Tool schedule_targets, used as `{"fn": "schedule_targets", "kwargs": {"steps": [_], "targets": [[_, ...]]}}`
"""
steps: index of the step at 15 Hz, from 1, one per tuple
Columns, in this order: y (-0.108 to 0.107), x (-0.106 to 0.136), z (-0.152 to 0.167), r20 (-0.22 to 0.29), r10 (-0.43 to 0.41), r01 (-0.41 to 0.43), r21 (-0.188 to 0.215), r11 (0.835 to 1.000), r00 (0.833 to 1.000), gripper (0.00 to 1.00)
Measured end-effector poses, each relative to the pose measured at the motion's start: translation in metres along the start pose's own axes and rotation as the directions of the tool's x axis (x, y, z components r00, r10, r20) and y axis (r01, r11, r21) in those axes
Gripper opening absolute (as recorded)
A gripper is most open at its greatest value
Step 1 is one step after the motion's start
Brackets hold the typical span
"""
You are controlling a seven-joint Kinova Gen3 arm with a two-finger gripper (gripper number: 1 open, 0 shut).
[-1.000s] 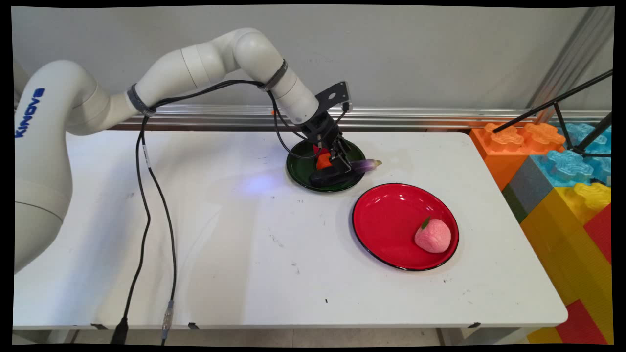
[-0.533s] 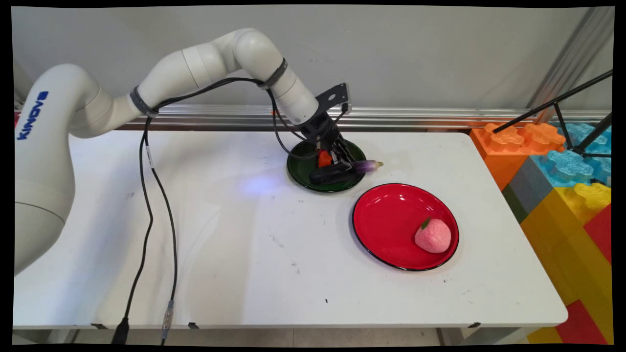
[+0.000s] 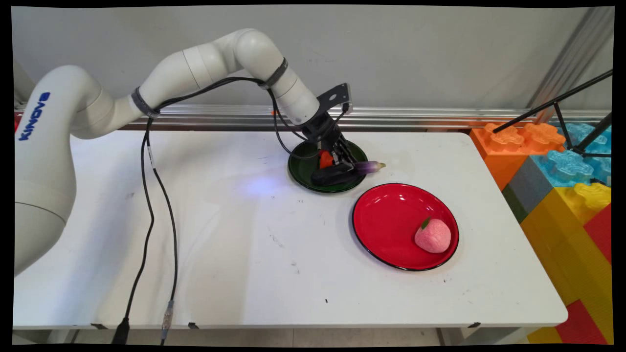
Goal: Place the picked object on the table
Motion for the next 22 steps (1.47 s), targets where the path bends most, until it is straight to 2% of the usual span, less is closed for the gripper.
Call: {"fn": "schedule_targets", "kwargs": {"steps": [6, 15, 19, 22], "targets": [[0.007, 0.011, -0.019, -0.026, -0.019, 0.019, -0.007, 1.0, 0.999, 0.0], [0.02, 0.034, -0.061, -0.064, -0.053, 0.054, 0.018, 0.998, 0.997, 0.0], [0.034, 0.035, -0.078, -0.061, -0.101, 0.102, 0.021, 0.995, 0.993, 0.0], [0.051, 0.027, -0.092, -0.039, -0.135, 0.136, 0.02, 0.99, 0.99, 0.0]]}}
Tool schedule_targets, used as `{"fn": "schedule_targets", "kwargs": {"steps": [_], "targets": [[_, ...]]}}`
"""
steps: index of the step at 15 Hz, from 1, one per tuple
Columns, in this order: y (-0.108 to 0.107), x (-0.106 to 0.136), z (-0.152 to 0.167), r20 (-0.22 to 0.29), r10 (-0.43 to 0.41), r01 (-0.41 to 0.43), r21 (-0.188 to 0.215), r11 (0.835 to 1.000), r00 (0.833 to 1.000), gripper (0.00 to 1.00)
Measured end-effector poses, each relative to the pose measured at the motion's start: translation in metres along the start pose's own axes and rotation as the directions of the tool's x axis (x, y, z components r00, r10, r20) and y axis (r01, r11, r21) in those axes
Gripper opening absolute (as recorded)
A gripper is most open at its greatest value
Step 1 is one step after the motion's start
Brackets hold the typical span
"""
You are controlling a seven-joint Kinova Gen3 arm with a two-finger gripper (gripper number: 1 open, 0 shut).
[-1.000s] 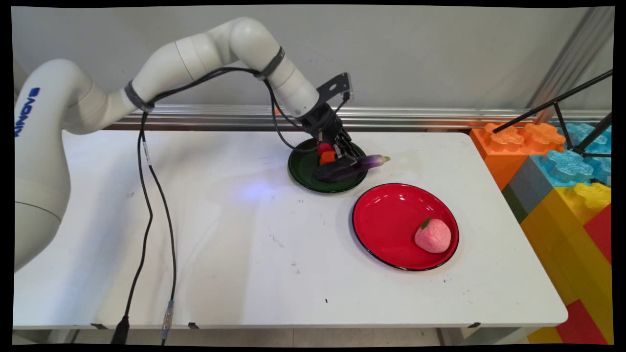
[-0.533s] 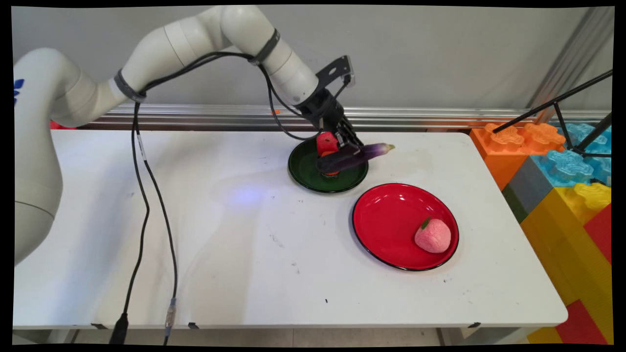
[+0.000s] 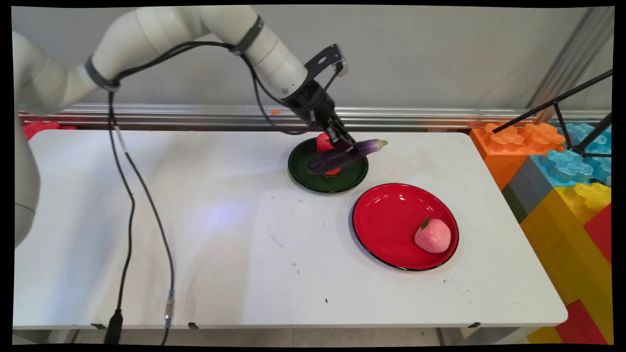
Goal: Place the picked object on the table
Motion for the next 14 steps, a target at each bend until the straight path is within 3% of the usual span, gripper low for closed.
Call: {"fn": "schedule_targets", "kwargs": {"steps": [5, 8, 14], "targets": [[0.028, -0.031, -0.012, 0.063, 0.007, -0.006, -0.007, 1.0, 0.998, 0.0], [0.047, -0.062, -0.013, 0.116, 0.008, -0.008, -0.006, 1.0, 0.993, 0.0], [0.063, -0.102, 0.001, 0.163, 0.003, -0.004, 0.009, 1.0, 0.987, 0.0]]}}
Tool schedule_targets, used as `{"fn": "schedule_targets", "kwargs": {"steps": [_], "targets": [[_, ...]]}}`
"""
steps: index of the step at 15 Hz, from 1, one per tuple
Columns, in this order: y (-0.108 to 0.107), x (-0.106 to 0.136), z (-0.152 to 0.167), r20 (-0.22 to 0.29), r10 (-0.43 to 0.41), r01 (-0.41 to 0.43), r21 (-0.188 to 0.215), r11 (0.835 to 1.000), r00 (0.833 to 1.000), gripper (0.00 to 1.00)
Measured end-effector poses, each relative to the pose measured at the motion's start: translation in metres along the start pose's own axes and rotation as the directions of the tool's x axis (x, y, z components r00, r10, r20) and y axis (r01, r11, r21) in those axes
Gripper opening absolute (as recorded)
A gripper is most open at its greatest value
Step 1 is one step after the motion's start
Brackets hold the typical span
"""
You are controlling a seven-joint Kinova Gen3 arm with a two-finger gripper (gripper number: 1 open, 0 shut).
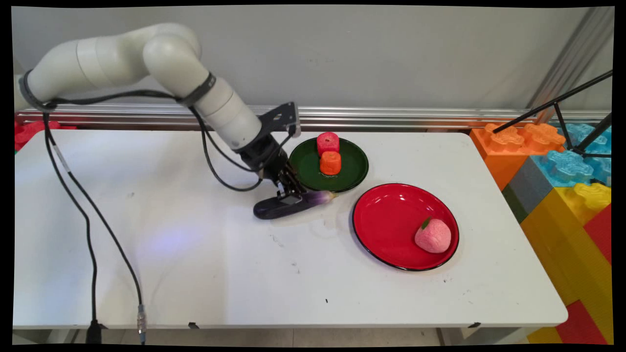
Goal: Place the picked object on the table
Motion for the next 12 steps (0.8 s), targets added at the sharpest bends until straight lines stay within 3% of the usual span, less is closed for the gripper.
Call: {"fn": "schedule_targets", "kwargs": {"steps": [12], "targets": [[0.006, -0.008, 0.041, -0.002, 0.014, -0.014, 0.048, 0.999, 1.0, 0.0]]}}
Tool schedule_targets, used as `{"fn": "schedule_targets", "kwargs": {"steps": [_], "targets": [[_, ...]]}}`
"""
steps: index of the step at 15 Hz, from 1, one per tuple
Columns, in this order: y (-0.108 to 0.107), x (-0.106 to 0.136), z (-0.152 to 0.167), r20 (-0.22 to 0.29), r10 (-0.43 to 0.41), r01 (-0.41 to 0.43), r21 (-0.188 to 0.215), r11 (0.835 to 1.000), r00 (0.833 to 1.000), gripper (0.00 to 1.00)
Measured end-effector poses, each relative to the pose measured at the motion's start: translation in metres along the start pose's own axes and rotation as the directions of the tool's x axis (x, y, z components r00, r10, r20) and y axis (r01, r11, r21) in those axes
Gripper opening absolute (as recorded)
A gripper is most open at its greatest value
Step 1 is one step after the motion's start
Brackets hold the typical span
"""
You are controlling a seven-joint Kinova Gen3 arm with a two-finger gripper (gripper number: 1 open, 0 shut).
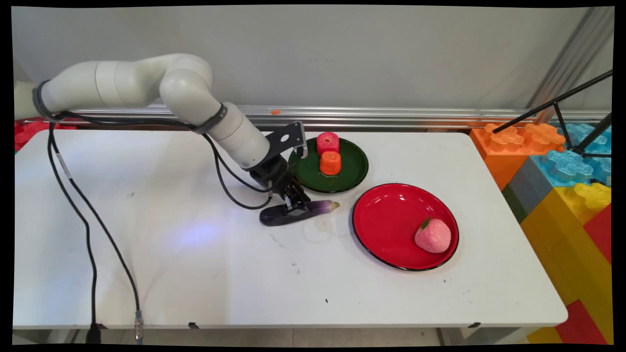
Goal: Place the picked object on the table
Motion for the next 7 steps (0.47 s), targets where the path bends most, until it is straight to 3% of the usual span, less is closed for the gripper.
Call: {"fn": "schedule_targets", "kwargs": {"steps": [1, 7], "targets": [[0.0009, 0.0006, 0.0005, -0.002, 0.005, -0.005, 0.001, 1.0, 1.0, 1.0], [0.0035, 0.0087, -0.0039, -0.015, 0.016, -0.016, 0.008, 1.0, 1.0, 1.0]]}}
